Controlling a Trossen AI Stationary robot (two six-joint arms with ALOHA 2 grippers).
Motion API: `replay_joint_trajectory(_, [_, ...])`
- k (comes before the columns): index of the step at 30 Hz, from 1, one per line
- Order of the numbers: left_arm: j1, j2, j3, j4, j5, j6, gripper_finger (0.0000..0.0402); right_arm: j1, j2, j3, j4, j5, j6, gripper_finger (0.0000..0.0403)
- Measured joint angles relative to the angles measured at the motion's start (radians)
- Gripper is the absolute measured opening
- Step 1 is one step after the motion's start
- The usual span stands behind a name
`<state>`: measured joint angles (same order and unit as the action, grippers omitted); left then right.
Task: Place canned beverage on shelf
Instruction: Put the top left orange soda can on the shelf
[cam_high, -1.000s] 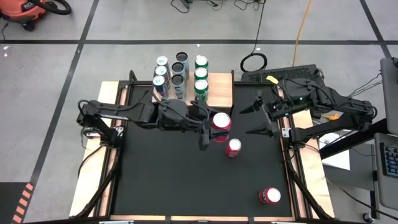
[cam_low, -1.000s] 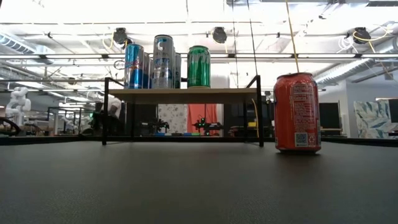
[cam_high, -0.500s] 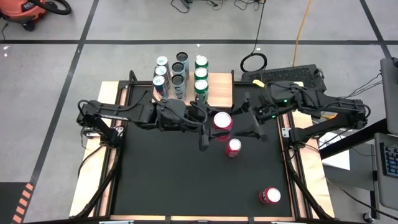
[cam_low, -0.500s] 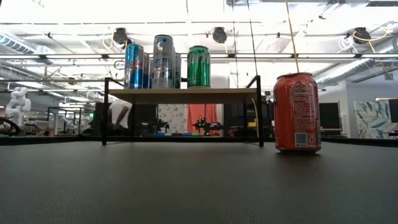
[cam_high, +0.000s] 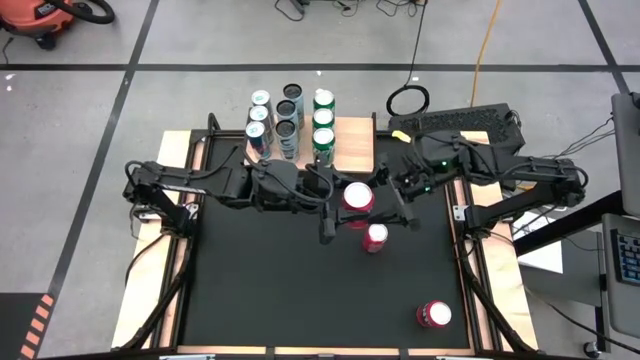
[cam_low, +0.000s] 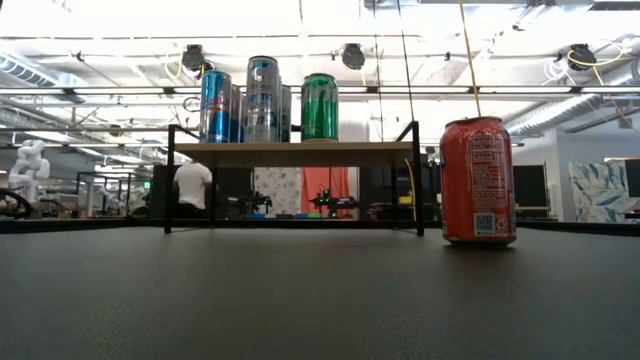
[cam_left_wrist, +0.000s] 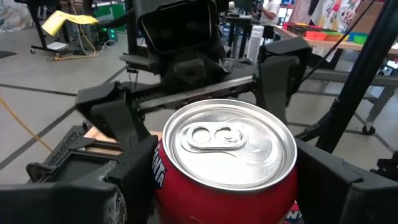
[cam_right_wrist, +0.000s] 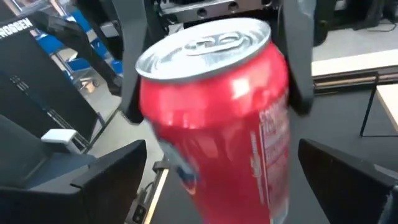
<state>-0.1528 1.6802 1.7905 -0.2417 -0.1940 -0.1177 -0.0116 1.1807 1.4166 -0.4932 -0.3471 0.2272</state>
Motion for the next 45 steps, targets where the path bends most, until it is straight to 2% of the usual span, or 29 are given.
replay_joint_trajectory(10, [0.0, 0.0, 0.0, 0.002, -0.002, -0.001, 0.0289, 0.001, 0.026, 0.0, 0.09, -0.012, -0.068, 0.0396])
replay_joint_trajectory(21, [-0.002, 0.0, 0.0, -0.002, -0.013, -0.007, 0.0289, 0.016, 0.039, 0.0, 0.102, -0.019, -0.114, 0.0349])
replay_joint_trajectory(32, [-0.001, 0.0, 0.0, 0.005, -0.016, -0.007, 0.0289, 0.016, 0.058, 0.0, 0.124, -0.02, -0.112, 0.0348])
replay_joint_trajectory(45, [-0.001, 0.0, 0.0, 0.003, -0.017, -0.008, 0.0289, 0.016, 0.058, 0.0, 0.123, -0.02, -0.126, 0.0288])
